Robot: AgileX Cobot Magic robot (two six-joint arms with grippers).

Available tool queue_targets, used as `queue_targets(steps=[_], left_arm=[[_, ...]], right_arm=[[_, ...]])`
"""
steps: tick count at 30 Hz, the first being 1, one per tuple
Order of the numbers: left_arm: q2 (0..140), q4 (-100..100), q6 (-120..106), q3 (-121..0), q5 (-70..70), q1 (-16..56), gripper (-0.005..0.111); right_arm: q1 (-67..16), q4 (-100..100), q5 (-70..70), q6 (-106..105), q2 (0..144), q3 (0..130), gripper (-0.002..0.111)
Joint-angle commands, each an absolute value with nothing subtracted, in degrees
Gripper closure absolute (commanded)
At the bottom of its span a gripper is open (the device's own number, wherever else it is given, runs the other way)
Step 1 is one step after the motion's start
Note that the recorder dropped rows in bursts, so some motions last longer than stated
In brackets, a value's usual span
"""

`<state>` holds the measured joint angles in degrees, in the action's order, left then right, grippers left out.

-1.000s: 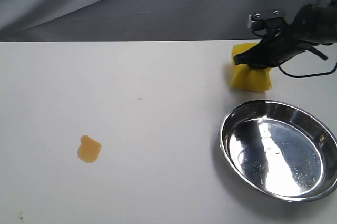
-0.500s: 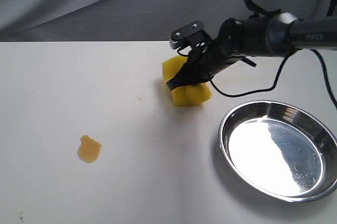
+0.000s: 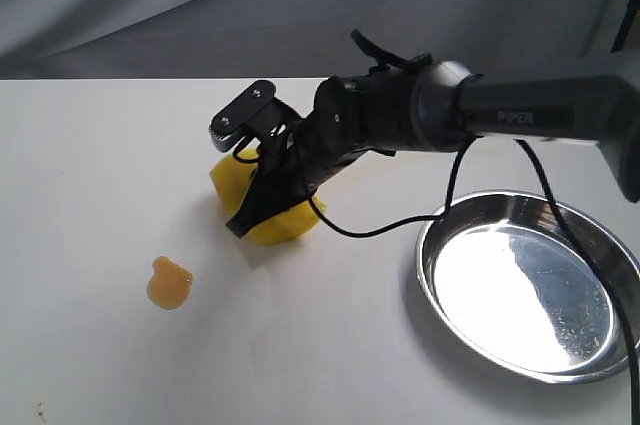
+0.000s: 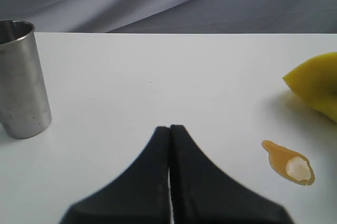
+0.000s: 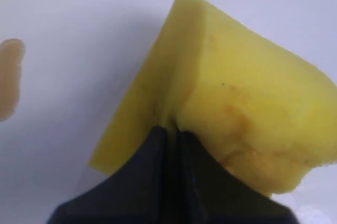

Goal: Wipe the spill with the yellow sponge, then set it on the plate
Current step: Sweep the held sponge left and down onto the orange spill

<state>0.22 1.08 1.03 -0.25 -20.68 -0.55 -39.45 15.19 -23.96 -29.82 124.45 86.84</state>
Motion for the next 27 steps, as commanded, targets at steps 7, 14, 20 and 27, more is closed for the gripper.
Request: queue_targets(steps=[7, 14, 20, 27], left_arm=[[0.0, 1.2, 1.2, 0.0, -20.0, -0.5, 0.107], [0.0, 1.2, 1.2, 0.0, -20.0, -0.5, 0.107], [0.0, 1.2, 1.2, 0.0, -20.0, -0.5, 0.107], [0.0, 1.2, 1.2, 0.0, -20.0, -0.5, 0.107]], right_arm=[[-46.4, 19.5, -27.9, -34.2, 124.4, 86.7, 0.108], [-50.5, 24.7, -27.9, -39.0, 124.4, 86.7, 0.108], [-52.6, 26.5, -28.2, -39.6, 124.4, 86.7, 0.108], [-52.7, 29.5, -27.6, -42.2, 124.4, 86.7, 0.108]])
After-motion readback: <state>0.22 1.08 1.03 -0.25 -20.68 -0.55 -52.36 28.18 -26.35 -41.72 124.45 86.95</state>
